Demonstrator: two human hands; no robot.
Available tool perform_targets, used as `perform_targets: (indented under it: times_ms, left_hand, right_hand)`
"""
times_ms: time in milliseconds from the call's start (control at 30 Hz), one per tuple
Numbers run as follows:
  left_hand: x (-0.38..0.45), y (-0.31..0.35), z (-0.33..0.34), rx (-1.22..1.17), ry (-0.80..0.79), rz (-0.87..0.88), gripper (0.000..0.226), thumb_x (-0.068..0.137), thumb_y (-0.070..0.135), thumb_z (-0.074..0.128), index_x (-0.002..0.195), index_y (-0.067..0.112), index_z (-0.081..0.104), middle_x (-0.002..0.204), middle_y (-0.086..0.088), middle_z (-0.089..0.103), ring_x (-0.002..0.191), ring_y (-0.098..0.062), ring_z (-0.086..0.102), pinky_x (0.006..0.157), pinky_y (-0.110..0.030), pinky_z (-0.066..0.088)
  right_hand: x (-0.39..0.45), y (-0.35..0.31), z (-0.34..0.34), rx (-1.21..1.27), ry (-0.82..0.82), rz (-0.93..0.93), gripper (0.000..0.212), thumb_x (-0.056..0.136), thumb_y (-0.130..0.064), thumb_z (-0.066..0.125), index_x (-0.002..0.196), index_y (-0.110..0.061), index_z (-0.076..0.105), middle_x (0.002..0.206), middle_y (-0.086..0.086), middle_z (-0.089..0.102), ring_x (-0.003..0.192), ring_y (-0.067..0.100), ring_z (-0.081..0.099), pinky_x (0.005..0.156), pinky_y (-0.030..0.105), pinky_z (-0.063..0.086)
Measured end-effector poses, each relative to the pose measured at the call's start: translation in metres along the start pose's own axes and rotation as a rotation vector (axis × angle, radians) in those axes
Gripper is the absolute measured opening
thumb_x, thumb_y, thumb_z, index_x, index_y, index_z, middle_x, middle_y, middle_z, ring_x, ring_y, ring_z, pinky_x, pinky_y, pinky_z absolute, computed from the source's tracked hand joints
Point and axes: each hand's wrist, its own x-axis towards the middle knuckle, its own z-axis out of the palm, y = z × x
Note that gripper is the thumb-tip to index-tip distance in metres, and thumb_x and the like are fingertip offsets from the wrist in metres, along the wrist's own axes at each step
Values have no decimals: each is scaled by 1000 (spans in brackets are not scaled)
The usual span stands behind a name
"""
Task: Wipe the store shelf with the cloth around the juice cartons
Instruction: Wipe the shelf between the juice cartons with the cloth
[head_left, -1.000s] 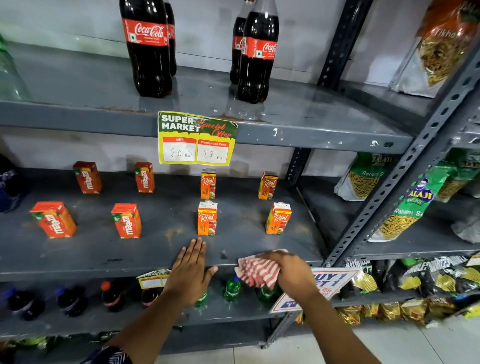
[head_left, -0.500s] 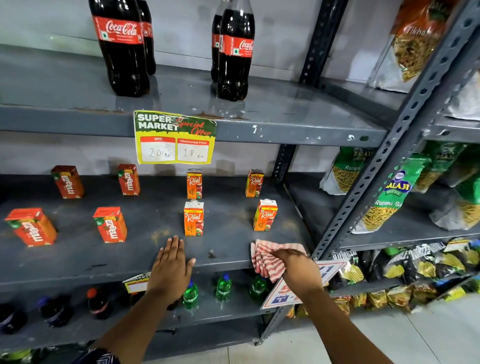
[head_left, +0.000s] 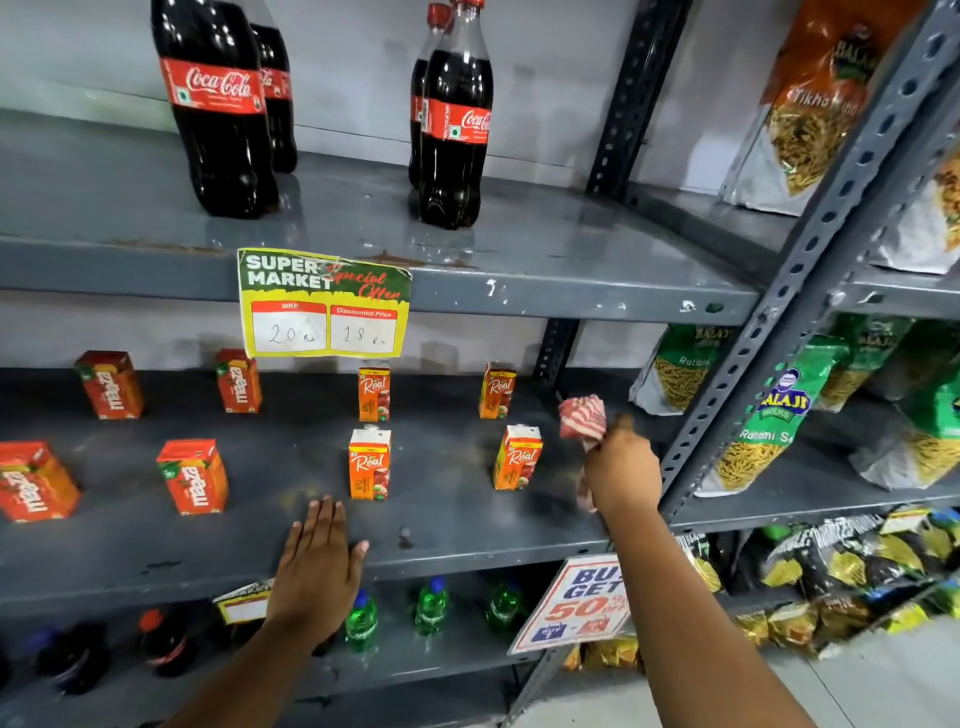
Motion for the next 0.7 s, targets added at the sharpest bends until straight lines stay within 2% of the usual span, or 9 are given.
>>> perform_targets:
  times_ms: [67,133,200,233,333,433,533,633,700]
  left_hand:
    - [2,-2,0,38,6,-5,70,95,49,13,149,4,10,160,-12,13,148,-22,3,120,-37,1]
    - [5,-5,-4,38,18,1,88,84,59,-7,149,3,14,159,-12,14,148,-23,5,119,-37,-1]
    - [9,-9,-8,20,30,7,108,73,68,-25,147,2,19,158,-14,19,147,-25,9,118,-37,2]
    - [10,-10,-9,17,42,13,112,73,69,-27,146,0,23,156,-15,23,146,-27,14,118,-39,5]
    - [16,-13,-12,19,74,-2,91,86,59,-4,142,-3,31,152,-18,32,144,-31,23,118,-44,15]
    - [22,-14,-13,7,46,-51,70,92,44,10,147,1,20,157,-13,19,147,-25,9,121,-41,7]
    - [28,-13,-14,1,97,-58,69,92,41,13,144,-1,28,155,-16,25,146,-27,15,119,-43,12]
    - [31,-14,-14,7,129,-30,70,90,41,15,140,-4,37,150,-18,34,143,-30,23,116,-46,20]
    - [31,-15,-11,25,122,-20,67,92,40,17,139,-4,37,149,-18,35,142,-30,24,118,-43,17]
  right_hand:
    - [23,-18,3,-45,-94,67,36,90,-10,51,124,-5,41,114,22,64,105,40,62,79,43,51]
    - [43,-30,8,23,-262,85,45,91,-27,58,128,-6,44,123,20,61,113,37,58,90,43,50]
    - [58,-32,13,100,-328,95,52,89,-47,59,124,-10,56,122,18,62,110,35,60,87,38,49]
    - [64,-28,15,118,-284,101,49,89,-49,57,122,-13,61,121,18,63,109,36,60,86,37,48]
    - [73,-14,24,90,-148,156,34,91,-33,55,117,-13,65,120,22,64,107,40,62,89,41,51]
    - [72,-3,50,16,-319,-32,33,92,-21,48,121,-14,64,124,19,64,112,38,61,93,40,50]
    - [65,5,79,12,-505,-161,34,94,-23,51,126,-17,59,126,15,63,113,35,59,96,36,47]
    - [72,13,101,75,-563,-134,33,91,-25,56,124,-22,58,124,12,65,108,33,63,94,45,52]
    - [81,17,111,47,-505,-149,40,91,-30,57,130,-26,54,130,9,61,105,23,64,92,38,54]
